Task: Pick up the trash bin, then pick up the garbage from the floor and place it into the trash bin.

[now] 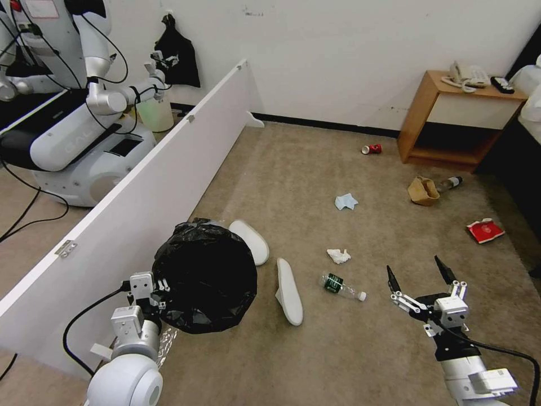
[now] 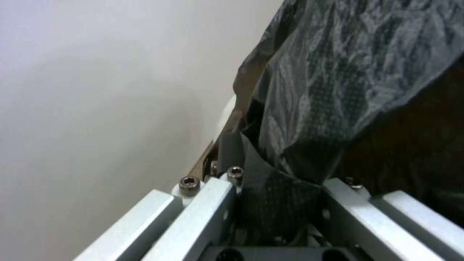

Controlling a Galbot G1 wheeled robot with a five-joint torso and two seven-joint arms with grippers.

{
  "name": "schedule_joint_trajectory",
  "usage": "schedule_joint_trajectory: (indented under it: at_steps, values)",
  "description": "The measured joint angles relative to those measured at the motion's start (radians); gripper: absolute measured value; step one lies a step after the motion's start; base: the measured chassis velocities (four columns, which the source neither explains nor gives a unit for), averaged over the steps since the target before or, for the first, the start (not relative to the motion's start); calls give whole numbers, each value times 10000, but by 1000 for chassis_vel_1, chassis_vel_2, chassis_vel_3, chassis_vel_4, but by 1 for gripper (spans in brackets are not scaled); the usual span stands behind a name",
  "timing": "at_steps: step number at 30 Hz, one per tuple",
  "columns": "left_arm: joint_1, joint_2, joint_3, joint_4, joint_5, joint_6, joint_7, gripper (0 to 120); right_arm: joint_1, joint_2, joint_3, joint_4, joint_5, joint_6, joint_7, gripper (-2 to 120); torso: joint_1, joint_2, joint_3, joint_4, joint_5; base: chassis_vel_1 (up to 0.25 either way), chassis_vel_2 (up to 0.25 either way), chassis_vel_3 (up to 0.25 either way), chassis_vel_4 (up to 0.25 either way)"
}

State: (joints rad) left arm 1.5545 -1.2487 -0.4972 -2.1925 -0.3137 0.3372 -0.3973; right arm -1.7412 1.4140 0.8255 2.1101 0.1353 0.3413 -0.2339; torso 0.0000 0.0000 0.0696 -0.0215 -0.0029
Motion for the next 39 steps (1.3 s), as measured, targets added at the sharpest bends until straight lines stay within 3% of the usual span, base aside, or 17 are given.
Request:
schedule_joint_trajectory:
  at_steps: [39]
  values:
    - [12, -24, 0, 4, 3, -38, 0, 1, 6, 49, -154, -42, 13, 180, 46, 100, 0, 0, 0, 0, 0, -67, 66, 68, -70]
